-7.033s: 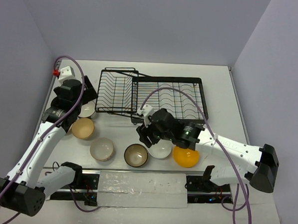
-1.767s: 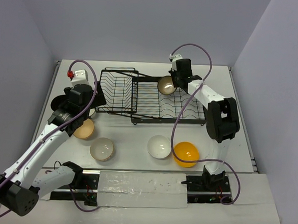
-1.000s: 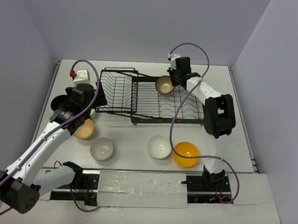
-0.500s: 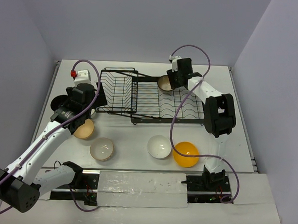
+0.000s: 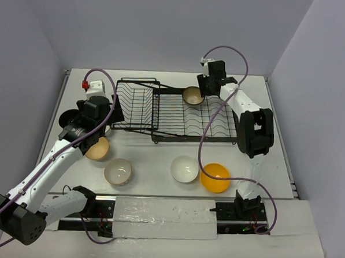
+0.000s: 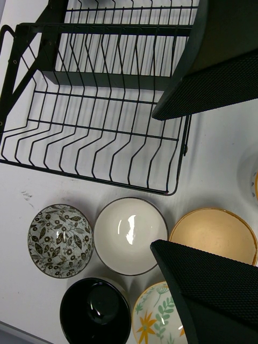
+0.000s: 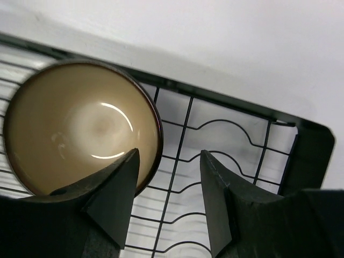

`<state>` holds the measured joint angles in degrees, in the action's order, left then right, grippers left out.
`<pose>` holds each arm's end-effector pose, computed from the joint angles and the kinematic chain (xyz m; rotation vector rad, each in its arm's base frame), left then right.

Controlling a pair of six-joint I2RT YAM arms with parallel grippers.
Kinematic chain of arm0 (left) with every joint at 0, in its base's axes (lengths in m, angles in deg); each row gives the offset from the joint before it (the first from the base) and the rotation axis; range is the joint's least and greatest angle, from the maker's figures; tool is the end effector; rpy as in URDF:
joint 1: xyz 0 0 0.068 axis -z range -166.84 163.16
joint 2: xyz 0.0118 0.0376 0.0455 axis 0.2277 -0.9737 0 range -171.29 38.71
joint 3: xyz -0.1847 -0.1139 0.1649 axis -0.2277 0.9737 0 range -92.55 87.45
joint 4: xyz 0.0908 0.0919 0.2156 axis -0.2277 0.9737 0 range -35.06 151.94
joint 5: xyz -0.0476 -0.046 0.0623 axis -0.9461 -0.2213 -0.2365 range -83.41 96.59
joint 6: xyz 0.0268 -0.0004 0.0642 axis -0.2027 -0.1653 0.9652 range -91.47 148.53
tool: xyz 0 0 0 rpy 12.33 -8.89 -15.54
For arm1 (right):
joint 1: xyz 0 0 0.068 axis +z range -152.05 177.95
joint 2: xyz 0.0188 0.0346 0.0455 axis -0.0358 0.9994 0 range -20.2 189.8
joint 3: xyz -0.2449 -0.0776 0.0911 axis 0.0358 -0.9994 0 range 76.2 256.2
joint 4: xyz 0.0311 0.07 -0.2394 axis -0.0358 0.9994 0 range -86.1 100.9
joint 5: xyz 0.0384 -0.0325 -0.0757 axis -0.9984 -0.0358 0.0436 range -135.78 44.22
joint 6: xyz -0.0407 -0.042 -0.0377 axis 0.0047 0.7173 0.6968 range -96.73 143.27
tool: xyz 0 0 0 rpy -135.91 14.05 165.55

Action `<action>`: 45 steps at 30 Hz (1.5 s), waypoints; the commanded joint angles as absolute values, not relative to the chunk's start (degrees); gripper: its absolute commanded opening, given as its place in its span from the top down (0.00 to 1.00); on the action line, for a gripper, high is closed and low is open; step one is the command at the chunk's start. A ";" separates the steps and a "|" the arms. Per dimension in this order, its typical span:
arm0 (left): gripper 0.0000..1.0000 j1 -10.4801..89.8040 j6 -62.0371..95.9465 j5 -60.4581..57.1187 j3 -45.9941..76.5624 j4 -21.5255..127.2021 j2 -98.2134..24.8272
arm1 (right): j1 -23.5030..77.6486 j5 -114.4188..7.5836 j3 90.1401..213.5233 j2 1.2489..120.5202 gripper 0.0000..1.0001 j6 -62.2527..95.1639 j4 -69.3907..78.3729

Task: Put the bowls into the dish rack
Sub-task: Place the bowl in the dish rack, then pick up the bowl from the dish rack.

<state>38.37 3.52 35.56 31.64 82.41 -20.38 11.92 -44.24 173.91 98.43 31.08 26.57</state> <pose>0.2179 -0.0723 0.3231 -0.2922 2.0134 -0.0149 0.4673 0.1149 0.2274 -0.4273 2.2919 0.0224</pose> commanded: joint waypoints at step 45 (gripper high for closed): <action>0.01 38.12 4.54 35.68 31.38 81.31 -21.49 | 11.66 -44.91 192.85 106.55 0.50 26.70 39.67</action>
